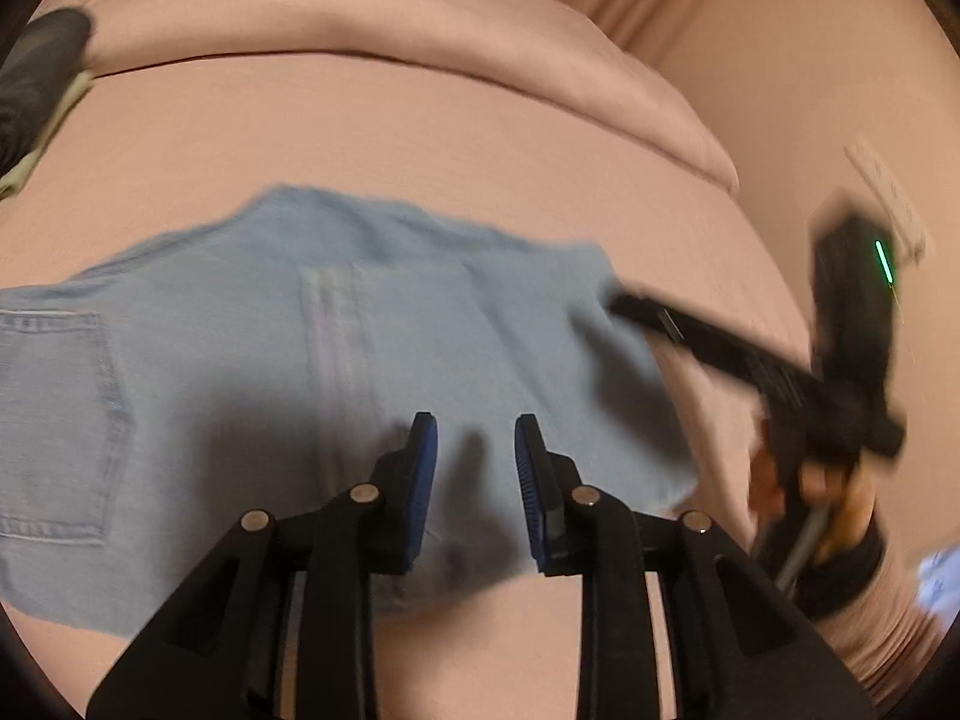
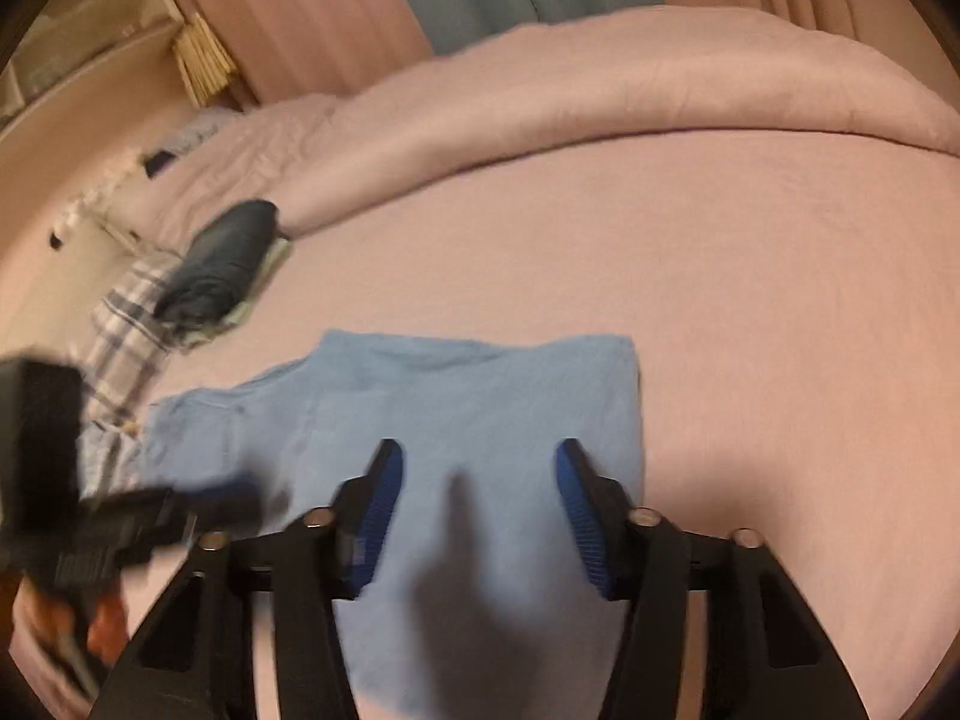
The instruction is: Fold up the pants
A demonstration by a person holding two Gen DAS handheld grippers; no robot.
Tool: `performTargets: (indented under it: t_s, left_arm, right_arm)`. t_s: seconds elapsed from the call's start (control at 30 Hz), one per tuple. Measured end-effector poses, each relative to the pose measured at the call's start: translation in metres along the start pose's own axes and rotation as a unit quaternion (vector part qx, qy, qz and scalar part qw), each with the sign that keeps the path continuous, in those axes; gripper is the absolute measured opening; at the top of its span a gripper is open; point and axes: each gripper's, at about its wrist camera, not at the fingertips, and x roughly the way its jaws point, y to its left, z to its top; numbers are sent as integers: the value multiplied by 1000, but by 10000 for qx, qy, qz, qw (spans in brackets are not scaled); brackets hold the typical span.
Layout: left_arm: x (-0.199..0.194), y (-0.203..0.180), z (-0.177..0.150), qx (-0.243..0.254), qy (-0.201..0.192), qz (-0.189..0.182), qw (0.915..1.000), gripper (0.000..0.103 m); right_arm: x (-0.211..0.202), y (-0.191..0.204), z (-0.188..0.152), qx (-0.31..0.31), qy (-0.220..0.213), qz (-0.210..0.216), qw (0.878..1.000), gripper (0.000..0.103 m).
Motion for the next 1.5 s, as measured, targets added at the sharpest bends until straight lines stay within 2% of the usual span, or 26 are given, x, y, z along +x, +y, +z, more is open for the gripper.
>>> performTargets:
  t_s: [0.1,0.17,0.37,0.47,0.63,0.7,0.77,0.83,0.9,0.93,0.97,1.1,1.2,1.37,1.5]
  left_arm:
    - [25,1,-15,81,391,223,9990,24]
    - [30,7,-20,66,338,184,9992,25]
    - [21,27,-25,-238,338,-82,9991,24]
    - [21,31,-24,-291,305,-114,9990,24]
    - [11,33,-25,-458,290,-202,9983,24]
    - [7,37,-28,-520,208,-220,9982,24]
    - [0,43,-34,-581,136,-192,9980,24]
    - [-7,40,-35,-629,40,-63,9980,25]
    - [-21,39,-37,-629,-112,151,9978,39]
    - [-31,41,-40,-628,-229,307,9973,54]
    - [-42,44,-44,-672,-378,420,9961,63]
    - [-88,75,-70,-1202,-892,393,9880,64]
    - [-115,104,-97,-1792,-1152,392,9762,64]
    - [-138,146,-134,-2629,-1323,515,9543,64]
    - [-138,159,-143,-2866,-1323,598,9470,64]
  right_arm:
    - [26,-5,7,-98,406,-412,9983,37]
    - [43,-17,0,-109,786,-580,9952,36]
    - [23,-9,-2,-300,664,-608,9955,36]
    - [-6,-1,-22,-473,419,-401,9972,36]
    - [-37,13,-58,-829,299,-184,9959,36]
    - [-34,19,-75,-1045,373,-203,9936,36]
    - [-16,20,-90,-1240,539,-419,9899,36]
    - [-14,21,-94,-1309,298,-430,9900,36]
    - [-13,19,-91,-1105,306,-412,9925,36]
    - [-13,18,-88,-1007,323,-394,9936,36]
    - [-13,17,-87,-958,336,-385,9941,36]
    - [-18,21,-88,-957,310,-468,9938,37]
    - [-23,23,-89,-803,255,-401,9956,39]
    - [-31,31,-89,-711,82,-238,9971,40]
    - [-32,41,-89,-710,38,-125,9974,40]
